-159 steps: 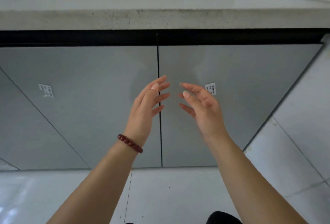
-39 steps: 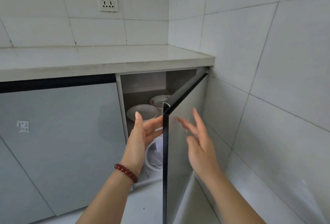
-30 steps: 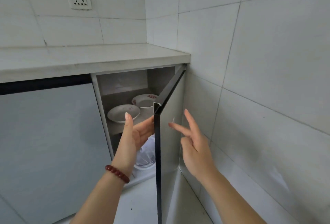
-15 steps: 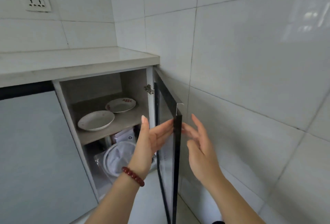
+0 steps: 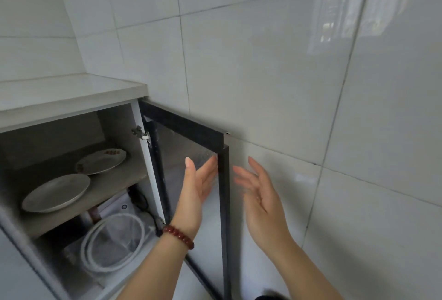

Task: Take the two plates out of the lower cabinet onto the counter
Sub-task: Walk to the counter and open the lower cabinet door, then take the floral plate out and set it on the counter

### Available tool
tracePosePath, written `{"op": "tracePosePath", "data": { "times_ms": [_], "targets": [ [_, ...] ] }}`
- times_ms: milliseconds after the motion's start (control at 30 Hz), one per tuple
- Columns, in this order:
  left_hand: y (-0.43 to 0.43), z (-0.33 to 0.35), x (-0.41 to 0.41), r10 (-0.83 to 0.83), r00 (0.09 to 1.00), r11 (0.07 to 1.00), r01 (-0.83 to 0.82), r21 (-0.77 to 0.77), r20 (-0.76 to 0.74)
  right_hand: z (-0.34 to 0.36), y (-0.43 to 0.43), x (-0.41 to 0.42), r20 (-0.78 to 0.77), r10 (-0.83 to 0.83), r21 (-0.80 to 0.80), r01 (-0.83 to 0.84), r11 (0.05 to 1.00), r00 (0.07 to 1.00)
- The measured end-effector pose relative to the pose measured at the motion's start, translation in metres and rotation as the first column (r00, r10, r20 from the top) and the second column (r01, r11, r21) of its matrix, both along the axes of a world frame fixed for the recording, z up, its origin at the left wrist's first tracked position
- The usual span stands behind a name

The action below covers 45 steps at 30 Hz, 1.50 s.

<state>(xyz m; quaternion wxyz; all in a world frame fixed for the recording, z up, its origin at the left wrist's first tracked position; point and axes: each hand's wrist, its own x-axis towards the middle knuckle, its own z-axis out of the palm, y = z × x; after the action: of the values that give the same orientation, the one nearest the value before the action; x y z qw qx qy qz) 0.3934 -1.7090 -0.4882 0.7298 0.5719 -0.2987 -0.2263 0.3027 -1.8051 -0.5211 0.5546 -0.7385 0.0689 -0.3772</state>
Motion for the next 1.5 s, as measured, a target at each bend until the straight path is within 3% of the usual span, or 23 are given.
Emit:
{"op": "tracePosePath", "data": {
  "times_ms": [300, 733, 1500],
  "targets": [
    [-0.042, 0.002, 0.003, 0.011, 1.0, 1.0, -0.011, -0.006, -0.012, -0.004, -0.025, 0.002, -0.035, -0.048, 0.008, 0.048, 0.999, 0.998],
    [-0.031, -0.008, 0.011, -0.03, 0.999, 0.997, 0.028, 0.075, 0.02, -0.012, -0.018, 0.018, -0.083, -0.004, -0.008, 0.003, 1.0, 0.997],
    [0.142, -0.017, 0.079, 0.228, 0.973, 0.965, -0.231, 0.127, 0.037, -0.004, 0.124, 0.107, -0.103, 0.155, -0.032, -0.159, 0.987, 0.983]
  ]
}}
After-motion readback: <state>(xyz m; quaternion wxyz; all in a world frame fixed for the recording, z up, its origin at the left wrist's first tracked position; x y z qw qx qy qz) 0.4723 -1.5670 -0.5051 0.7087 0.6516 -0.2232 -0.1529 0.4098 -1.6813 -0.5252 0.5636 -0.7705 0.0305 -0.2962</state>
